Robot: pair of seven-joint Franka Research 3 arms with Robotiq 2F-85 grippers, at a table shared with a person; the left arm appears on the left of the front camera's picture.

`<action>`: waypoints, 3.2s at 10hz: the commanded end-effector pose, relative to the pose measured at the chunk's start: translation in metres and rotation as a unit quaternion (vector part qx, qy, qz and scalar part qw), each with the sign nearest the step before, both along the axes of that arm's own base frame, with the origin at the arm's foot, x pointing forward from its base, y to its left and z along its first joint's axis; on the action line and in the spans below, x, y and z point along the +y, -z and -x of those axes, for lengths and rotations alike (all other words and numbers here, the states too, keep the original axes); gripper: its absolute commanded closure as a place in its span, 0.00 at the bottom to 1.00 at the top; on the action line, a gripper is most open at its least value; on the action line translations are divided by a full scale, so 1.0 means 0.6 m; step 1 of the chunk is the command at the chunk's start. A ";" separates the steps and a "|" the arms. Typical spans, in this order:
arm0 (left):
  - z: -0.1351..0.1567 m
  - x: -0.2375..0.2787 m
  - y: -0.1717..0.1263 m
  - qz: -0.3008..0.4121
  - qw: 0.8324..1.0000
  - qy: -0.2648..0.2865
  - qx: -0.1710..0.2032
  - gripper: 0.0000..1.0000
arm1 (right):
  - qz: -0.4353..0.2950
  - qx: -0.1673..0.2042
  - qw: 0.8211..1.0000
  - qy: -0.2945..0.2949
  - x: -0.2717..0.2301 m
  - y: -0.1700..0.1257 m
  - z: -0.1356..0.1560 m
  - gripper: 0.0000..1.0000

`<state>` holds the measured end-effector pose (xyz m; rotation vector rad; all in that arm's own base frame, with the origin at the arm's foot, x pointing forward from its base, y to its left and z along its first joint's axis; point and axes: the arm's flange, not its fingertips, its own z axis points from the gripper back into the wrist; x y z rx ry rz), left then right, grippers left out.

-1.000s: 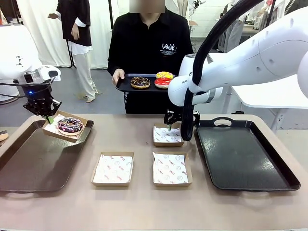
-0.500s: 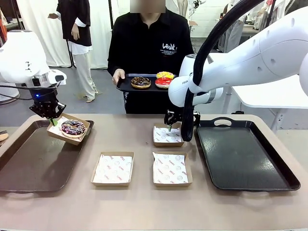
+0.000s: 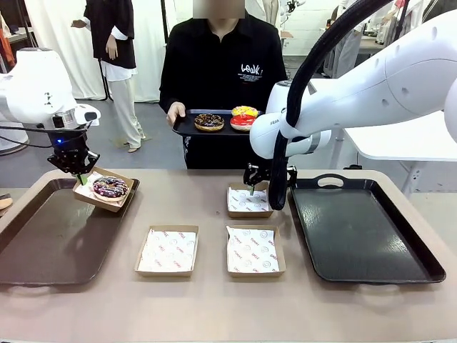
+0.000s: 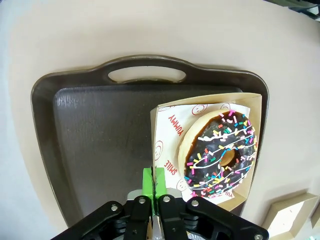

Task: Individually package the donuts and arrange them on the tray.
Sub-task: Place the picked Paper togo box on the Handle tray while simultaneously picking up another Paper togo box from the table with the other hand.

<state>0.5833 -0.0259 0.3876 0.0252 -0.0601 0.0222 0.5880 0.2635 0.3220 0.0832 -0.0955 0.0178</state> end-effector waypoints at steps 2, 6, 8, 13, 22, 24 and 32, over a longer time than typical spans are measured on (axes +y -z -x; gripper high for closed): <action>-0.015 -0.003 0.001 0.005 1.000 -0.003 0.006 0.99 | -0.006 -0.005 1.000 0.013 -0.004 0.002 0.006 0.00; -0.018 -0.009 0.013 0.005 1.000 0.001 0.010 0.99 | -0.009 -0.003 1.000 0.013 -0.006 0.005 0.006 0.00; -0.016 -0.013 0.019 0.004 1.000 0.002 0.013 0.99 | -0.009 -0.003 1.000 0.014 -0.006 0.007 0.006 0.00; -0.015 -0.022 0.031 0.000 1.000 0.007 0.015 0.99 | -0.012 -0.002 1.000 0.010 -0.007 0.009 0.007 0.00; -0.011 -0.019 0.027 0.003 1.000 0.012 0.024 0.01 | -0.013 -0.002 1.000 0.003 -0.008 0.010 0.006 1.00; -0.010 -0.017 0.024 0.006 1.000 0.009 0.024 0.00 | -0.013 -0.002 1.000 0.006 -0.008 0.010 0.006 1.00; 0.120 0.053 -0.116 0.279 0.960 -0.005 0.031 0.00 | -0.007 0.030 0.999 0.039 -0.025 -0.122 0.036 1.00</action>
